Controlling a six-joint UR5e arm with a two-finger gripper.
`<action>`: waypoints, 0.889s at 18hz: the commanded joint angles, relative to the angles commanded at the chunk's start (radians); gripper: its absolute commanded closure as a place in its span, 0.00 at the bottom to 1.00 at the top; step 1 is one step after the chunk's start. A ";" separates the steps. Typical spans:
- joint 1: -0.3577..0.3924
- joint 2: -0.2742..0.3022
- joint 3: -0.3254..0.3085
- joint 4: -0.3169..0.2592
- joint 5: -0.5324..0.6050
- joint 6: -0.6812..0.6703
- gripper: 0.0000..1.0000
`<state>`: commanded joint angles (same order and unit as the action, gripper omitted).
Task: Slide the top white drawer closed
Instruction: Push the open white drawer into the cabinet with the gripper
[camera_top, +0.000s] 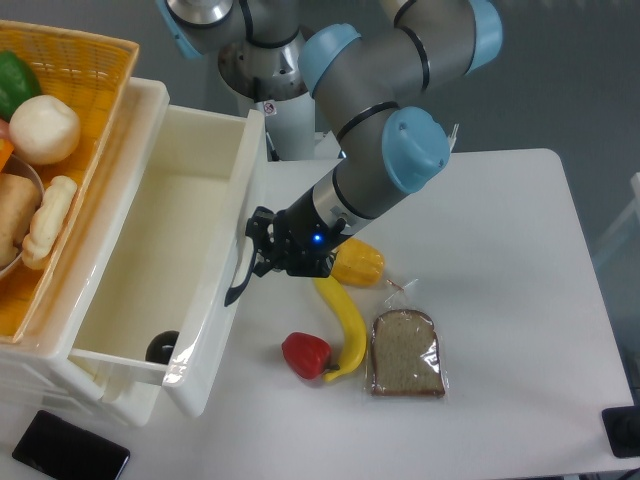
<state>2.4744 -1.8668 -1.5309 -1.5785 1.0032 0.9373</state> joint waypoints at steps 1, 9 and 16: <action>-0.008 0.000 -0.002 0.000 0.000 -0.002 1.00; -0.081 0.006 -0.006 0.000 -0.005 -0.058 1.00; -0.137 0.005 -0.012 0.002 -0.005 -0.087 1.00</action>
<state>2.3378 -1.8623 -1.5432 -1.5769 0.9986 0.8498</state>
